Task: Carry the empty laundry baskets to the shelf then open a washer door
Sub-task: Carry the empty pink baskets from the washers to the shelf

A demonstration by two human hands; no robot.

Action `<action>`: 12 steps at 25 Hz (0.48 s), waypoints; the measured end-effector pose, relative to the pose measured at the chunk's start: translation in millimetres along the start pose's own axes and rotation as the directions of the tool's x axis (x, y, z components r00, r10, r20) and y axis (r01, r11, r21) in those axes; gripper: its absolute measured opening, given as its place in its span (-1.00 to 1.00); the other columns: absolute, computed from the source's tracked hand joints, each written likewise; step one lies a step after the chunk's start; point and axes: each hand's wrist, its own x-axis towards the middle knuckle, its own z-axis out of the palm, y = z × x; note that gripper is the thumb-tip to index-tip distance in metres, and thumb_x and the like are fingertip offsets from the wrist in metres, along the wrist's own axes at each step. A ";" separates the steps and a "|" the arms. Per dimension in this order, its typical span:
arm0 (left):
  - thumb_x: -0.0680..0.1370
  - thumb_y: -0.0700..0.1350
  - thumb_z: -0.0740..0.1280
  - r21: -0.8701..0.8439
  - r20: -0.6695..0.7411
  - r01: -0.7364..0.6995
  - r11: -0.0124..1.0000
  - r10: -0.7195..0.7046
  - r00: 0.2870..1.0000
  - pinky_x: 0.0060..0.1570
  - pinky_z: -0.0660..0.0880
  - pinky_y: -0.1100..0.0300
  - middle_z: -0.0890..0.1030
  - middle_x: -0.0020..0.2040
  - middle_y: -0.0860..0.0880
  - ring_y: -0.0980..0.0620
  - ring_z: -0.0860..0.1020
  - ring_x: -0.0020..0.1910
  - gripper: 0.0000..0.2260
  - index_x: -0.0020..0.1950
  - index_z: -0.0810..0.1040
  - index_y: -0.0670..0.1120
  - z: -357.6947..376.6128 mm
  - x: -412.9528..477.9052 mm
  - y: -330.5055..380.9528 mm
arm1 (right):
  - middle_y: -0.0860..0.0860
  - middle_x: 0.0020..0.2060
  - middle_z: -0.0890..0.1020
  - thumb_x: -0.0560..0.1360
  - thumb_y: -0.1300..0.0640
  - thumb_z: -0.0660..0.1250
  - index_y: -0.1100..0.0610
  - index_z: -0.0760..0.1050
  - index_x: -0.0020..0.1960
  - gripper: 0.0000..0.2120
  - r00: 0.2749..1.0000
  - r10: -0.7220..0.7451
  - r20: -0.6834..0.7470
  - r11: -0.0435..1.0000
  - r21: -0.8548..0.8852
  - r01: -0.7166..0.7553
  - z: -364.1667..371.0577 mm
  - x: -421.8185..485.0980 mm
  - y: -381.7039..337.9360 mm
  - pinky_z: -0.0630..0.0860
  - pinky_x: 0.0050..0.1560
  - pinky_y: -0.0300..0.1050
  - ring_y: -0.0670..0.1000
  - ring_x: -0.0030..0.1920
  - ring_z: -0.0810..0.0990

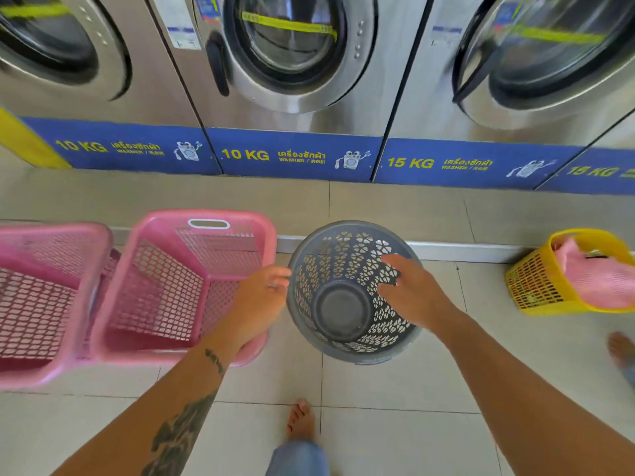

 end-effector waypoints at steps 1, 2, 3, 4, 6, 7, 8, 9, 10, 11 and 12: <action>0.60 -0.19 0.20 -0.011 -0.014 -0.008 1.000 0.008 1.000 -0.18 0.48 0.26 0.63 0.02 0.12 0.13 0.61 -0.06 -0.76 0.15 0.56 0.07 -11.8 -17.7 7.4 | 0.03 0.39 0.41 0.50 0.13 0.33 -0.01 0.31 0.46 -0.45 1.000 -0.026 0.010 1.000 0.004 0.026 -5.9 -19.8 -11.7 0.49 0.02 -0.17 0.06 0.22 0.50; 0.61 -0.16 0.20 -0.003 -0.022 -0.016 1.000 0.016 1.000 -0.18 0.46 0.29 0.63 0.02 0.13 0.15 0.60 -0.05 -0.78 0.14 0.56 0.08 -22.9 -34.7 13.6 | 0.03 0.41 0.39 0.50 0.12 0.34 -0.01 0.30 0.46 -0.45 0.998 -0.059 0.018 0.998 0.005 0.059 -10.4 -38.3 -21.6 0.50 0.13 -0.11 0.07 0.27 0.48; 0.61 -0.13 0.21 -0.003 -0.035 -0.034 0.999 0.033 0.999 -0.19 0.44 0.33 0.63 0.03 0.13 0.17 0.61 -0.05 -0.79 0.15 0.56 0.08 -35.2 -54.4 20.7 | 0.02 0.43 0.36 0.51 0.12 0.34 -0.02 0.30 0.46 -0.45 0.995 -0.098 0.025 0.995 -0.003 0.098 -15.4 -58.1 -33.5 0.45 0.24 -0.06 0.09 0.33 0.44; 0.61 -0.12 0.21 -0.014 -0.047 -0.044 0.999 0.044 0.998 -0.19 0.45 0.34 0.65 0.03 0.13 0.17 0.62 -0.06 -0.79 0.17 0.56 0.09 -46.5 -71.7 26.3 | 0.02 0.44 0.36 0.51 0.13 0.34 -0.01 0.31 0.46 -0.46 0.990 -0.139 0.031 0.990 -0.014 0.140 -19.4 -76.5 -45.4 0.40 0.29 -0.08 0.09 0.35 0.42; 0.60 -0.15 0.24 -0.067 -0.084 -0.075 0.995 0.069 0.994 -0.16 0.51 0.31 0.66 0.01 0.09 0.13 0.64 -0.08 -0.79 0.15 0.57 0.09 -68.0 -106.6 39.4 | 0.04 0.41 0.40 0.50 0.18 0.33 0.03 0.35 0.43 -0.49 0.977 -0.212 0.023 0.977 -0.022 0.212 -22.7 -109.7 -69.8 0.38 0.25 -0.13 0.08 0.31 0.45; 0.59 -0.17 0.26 -0.101 -0.108 -0.092 0.991 0.081 0.991 -0.19 0.51 0.32 0.66 -0.01 0.07 0.12 0.64 -0.09 -0.80 0.12 0.57 0.09 -78.2 -123.7 43.7 | 0.07 0.37 0.43 0.49 0.20 0.32 0.06 0.38 0.40 -0.52 0.971 -0.240 0.014 0.971 -0.015 0.240 -22.9 -124.5 -82.6 0.40 0.22 -0.15 0.10 0.27 0.48; 0.58 -0.20 0.29 -0.142 -0.131 -0.107 0.984 0.088 0.987 -0.22 0.50 0.36 0.66 -0.02 0.05 0.10 0.64 -0.10 -0.80 0.08 0.57 0.08 -90.4 -143.3 46.9 | 0.09 0.33 0.46 0.50 0.22 0.32 0.09 0.40 0.39 -0.54 0.964 -0.266 0.009 0.964 -0.017 0.266 -21.6 -140.4 -95.6 0.43 0.15 -0.23 0.11 0.22 0.50; 0.57 -0.23 0.31 -0.179 -0.148 -0.120 0.976 0.094 0.985 -0.21 0.50 0.36 0.67 -0.03 0.02 0.06 0.65 -0.10 -0.79 0.03 0.57 0.09 -101.6 -160.3 48.0 | 0.08 0.31 0.46 0.50 0.23 0.31 0.10 0.39 0.40 -0.54 0.956 -0.292 0.015 0.956 -0.027 0.293 -19.4 -154.1 -108.8 0.42 0.04 -0.40 0.09 0.16 0.52; 0.55 -0.23 0.33 -0.196 -0.169 -0.131 0.972 0.098 0.981 -0.16 0.51 0.33 0.68 -0.04 0.00 0.02 0.66 -0.08 -0.77 -0.02 0.58 0.13 -113.0 -174.5 46.7 | 0.06 0.30 0.45 0.51 0.23 0.31 0.09 0.36 0.42 -0.52 0.949 -0.315 0.024 0.948 -0.043 0.316 -15.9 -165.6 -122.1 0.38 -0.09 -0.52 0.06 0.11 0.51; 0.54 -0.22 0.35 -0.190 -0.189 -0.142 0.971 0.105 0.976 -0.11 0.51 0.28 0.68 -0.04 0.00 -0.01 0.66 -0.05 -0.76 -0.04 0.58 0.17 -125.4 -190.0 43.6 | 0.05 0.30 0.44 0.51 0.21 0.31 0.08 0.34 0.44 -0.50 0.942 -0.334 0.036 0.940 -0.055 0.336 -11.0 -176.7 -135.8 0.36 -0.11 -0.52 0.04 0.11 0.50; 0.54 -0.21 0.35 -0.189 -0.204 -0.147 0.971 0.108 0.973 -0.10 0.50 0.27 0.68 -0.06 0.01 -0.01 0.66 -0.04 -0.76 -0.04 0.58 0.18 -137.6 -203.8 39.1 | 0.05 0.35 0.42 0.51 0.20 0.31 0.08 0.32 0.45 -0.48 0.932 -0.360 0.047 0.930 -0.064 0.362 -6.1 -186.8 -149.1 0.36 -0.01 -0.45 0.04 0.15 0.49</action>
